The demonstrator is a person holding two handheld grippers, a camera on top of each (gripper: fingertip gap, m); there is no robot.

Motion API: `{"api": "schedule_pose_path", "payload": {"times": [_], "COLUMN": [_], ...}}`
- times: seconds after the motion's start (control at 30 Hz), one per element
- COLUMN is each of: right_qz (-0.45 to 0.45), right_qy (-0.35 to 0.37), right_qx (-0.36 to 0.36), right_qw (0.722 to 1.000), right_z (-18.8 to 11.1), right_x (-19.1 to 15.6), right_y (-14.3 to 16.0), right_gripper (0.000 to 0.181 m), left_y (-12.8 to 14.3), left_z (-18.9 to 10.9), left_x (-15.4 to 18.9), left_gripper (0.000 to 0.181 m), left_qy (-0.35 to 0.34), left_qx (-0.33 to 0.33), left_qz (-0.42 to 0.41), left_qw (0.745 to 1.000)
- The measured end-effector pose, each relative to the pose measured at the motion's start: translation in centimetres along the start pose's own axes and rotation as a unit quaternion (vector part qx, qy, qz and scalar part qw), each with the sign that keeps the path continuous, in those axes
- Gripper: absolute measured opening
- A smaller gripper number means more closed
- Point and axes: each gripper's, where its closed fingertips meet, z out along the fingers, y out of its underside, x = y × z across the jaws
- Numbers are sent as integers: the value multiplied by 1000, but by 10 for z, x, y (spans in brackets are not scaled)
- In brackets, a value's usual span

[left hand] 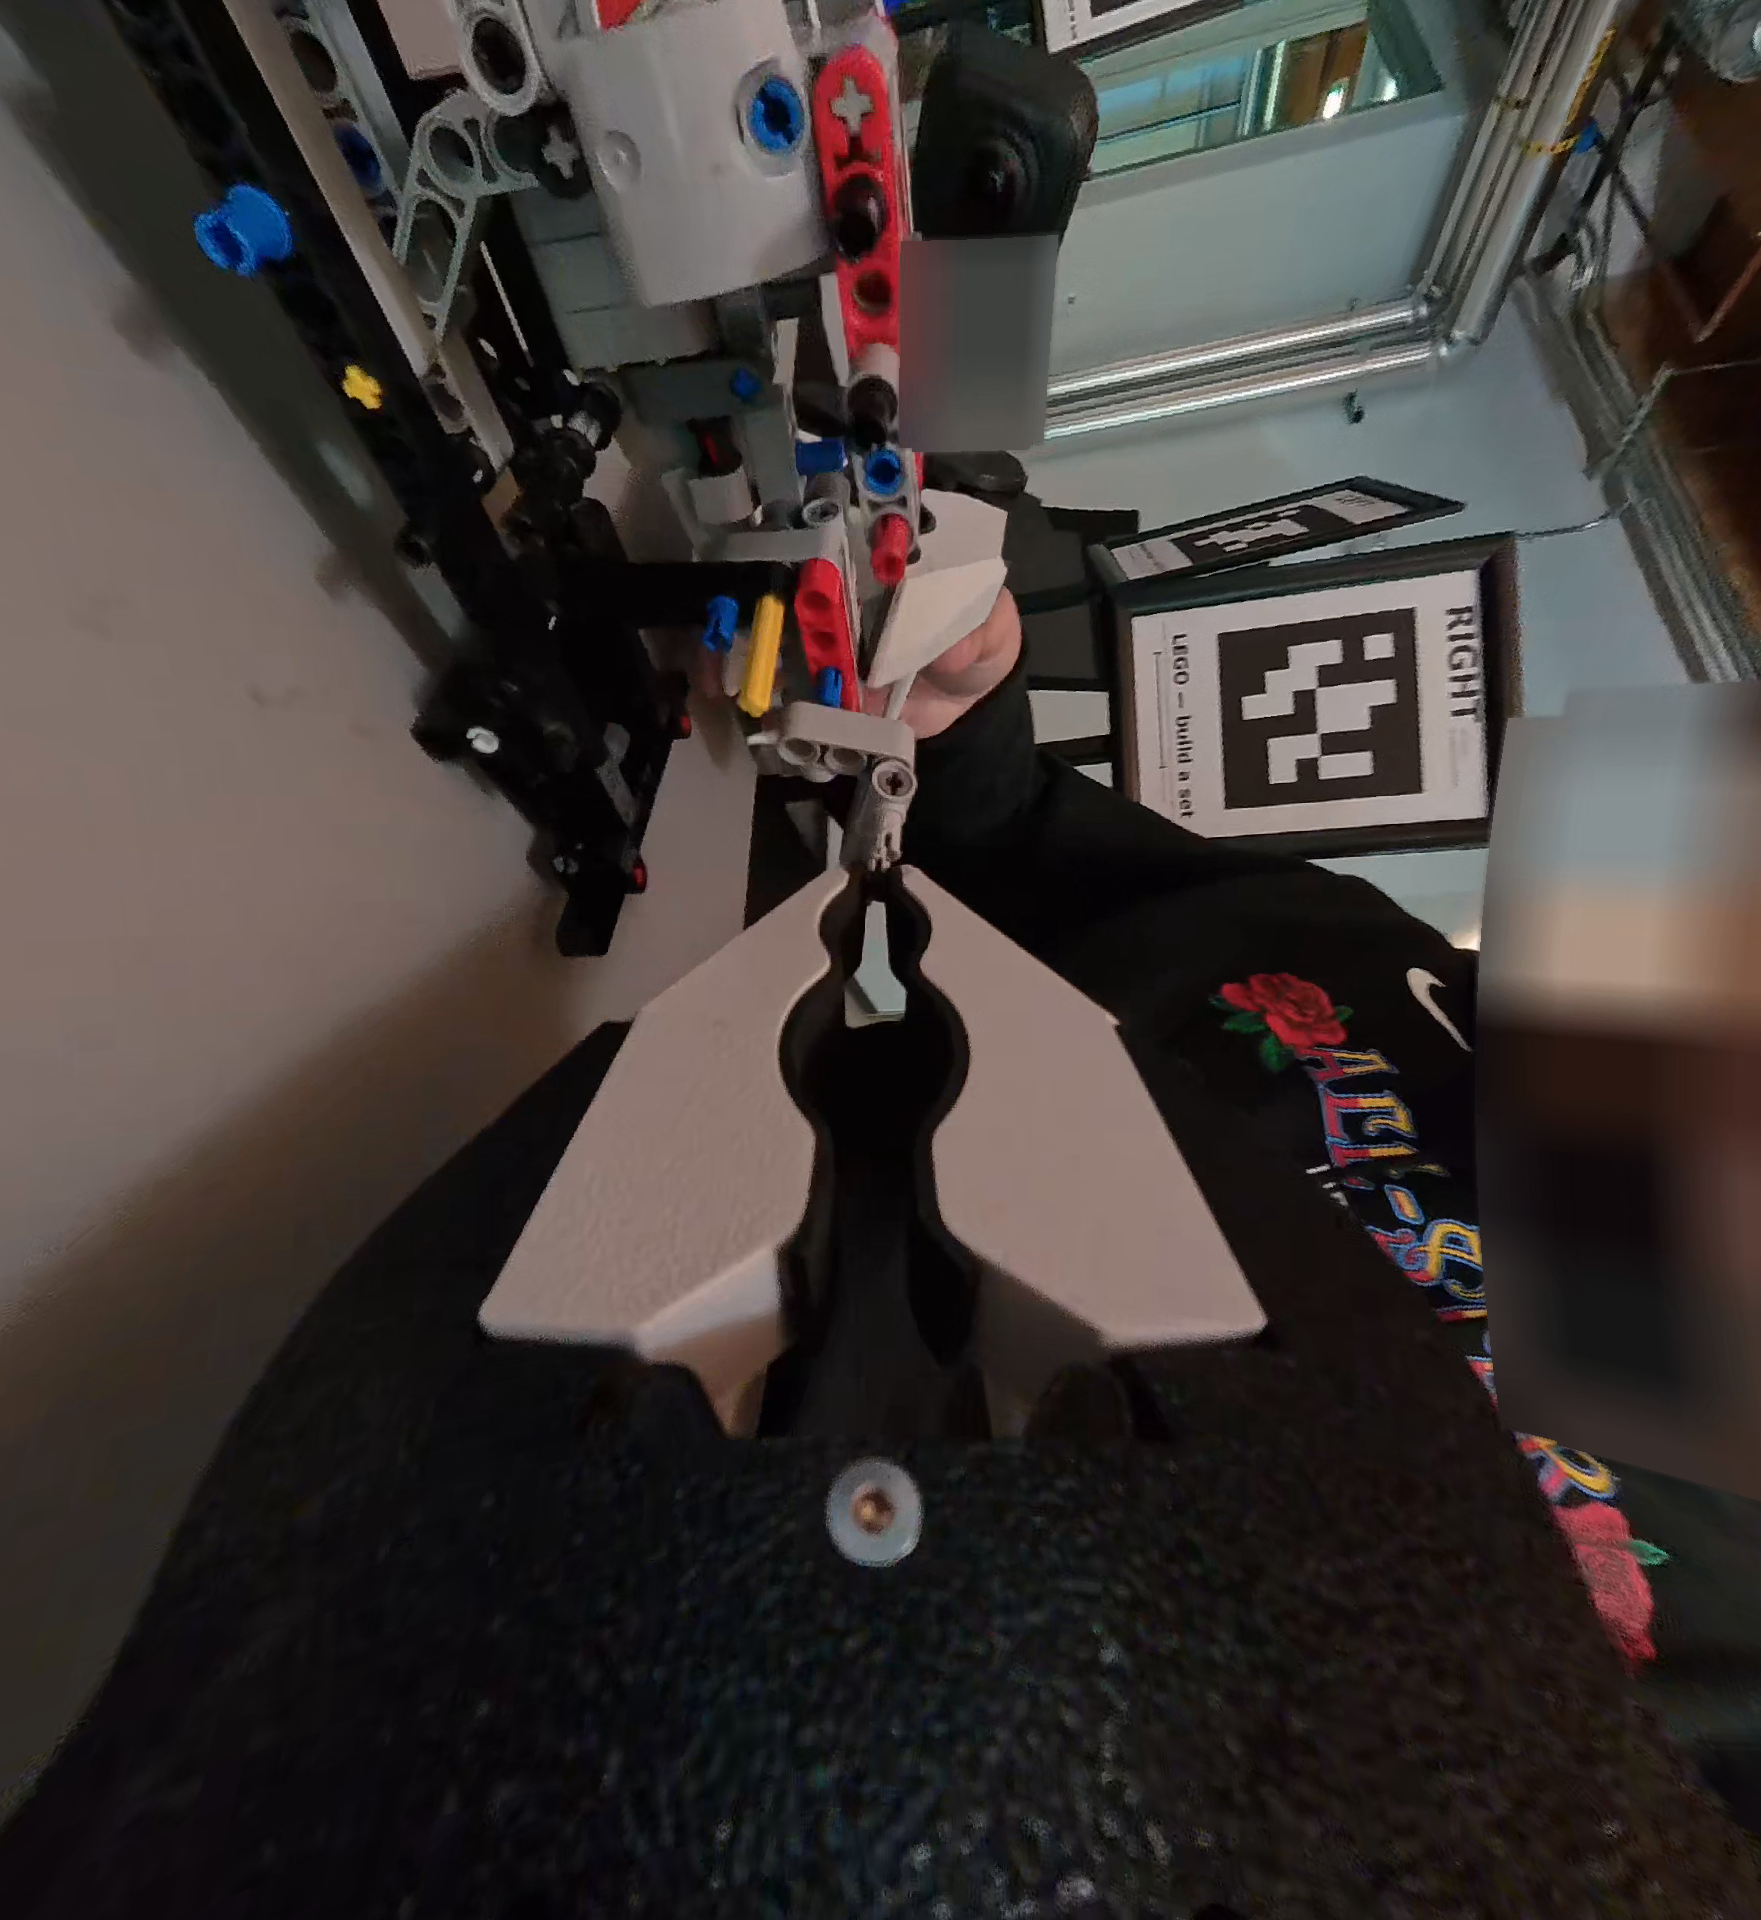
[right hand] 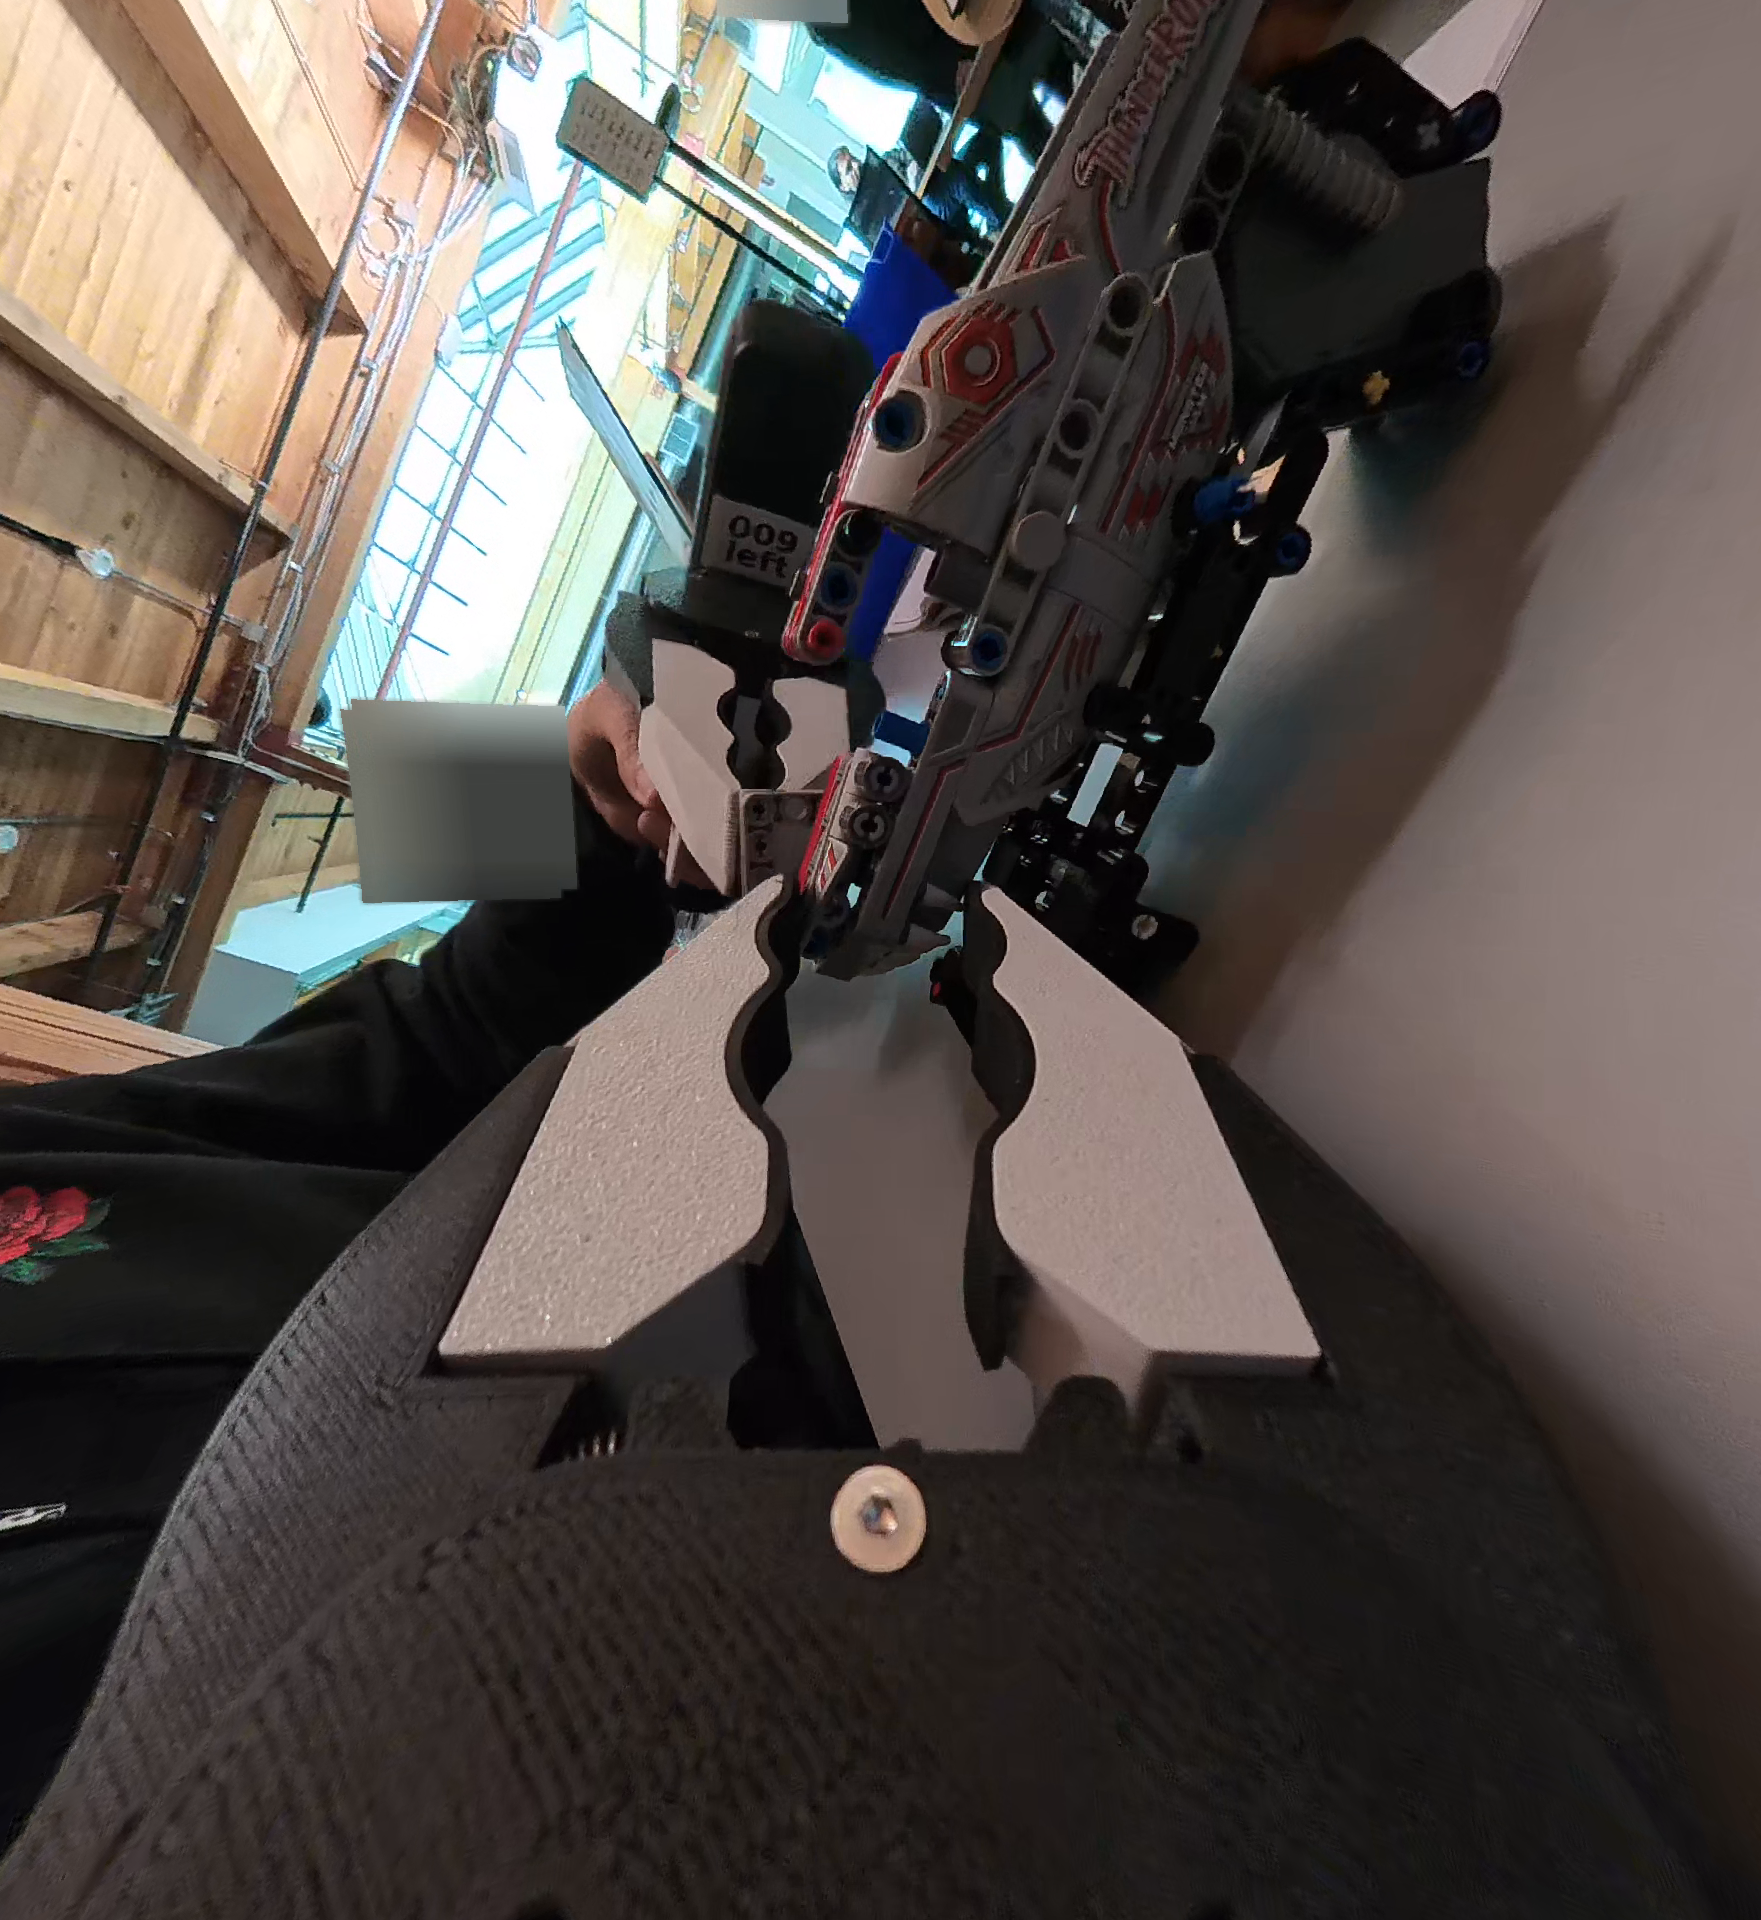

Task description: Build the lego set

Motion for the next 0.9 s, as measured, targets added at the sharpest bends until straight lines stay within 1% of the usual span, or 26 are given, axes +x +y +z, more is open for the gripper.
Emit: {"api": "schedule_pose_path", "payload": {"times": [0.2, 0.3, 0.53, 0.67, 0.7, 0.9], "right_qz": [-3, 0, 10, 4, 4, 6], "right_qy": [-3, -5, -10, -9, -10, -16], "right_qx": [-9, -7, -7, -11, -14, -21], "right_qw": [1000, 1000, 1000, 1000, 1000, 1000], "right_z": [4, 6, 7, 8, 8, 8], "right_x": [-2, -2, -2, -2, -2, -3], "right_y": [3, 3, 1, 2, 3, 5], "right_gripper": [30, 30, 29, 29, 29, 30], "left_y": [-4, -4, -7, -8, -8, -3], "left_z": [-1, -1, -2, -4, -4, -4], "left_x": [0, -3, -10, -1, 0, -4], "left_gripper": [1, 1, 1, 1, 1, 1], "left_qy": [22, 19, 6, 48, 50, 9], "left_qx": [-16, -25, 1, 13, 14, 2], "left_qz": [-38, -54, -88, -113, -118, -103], "left_qw": [999, 998, 996, 992, 992, 995]}}
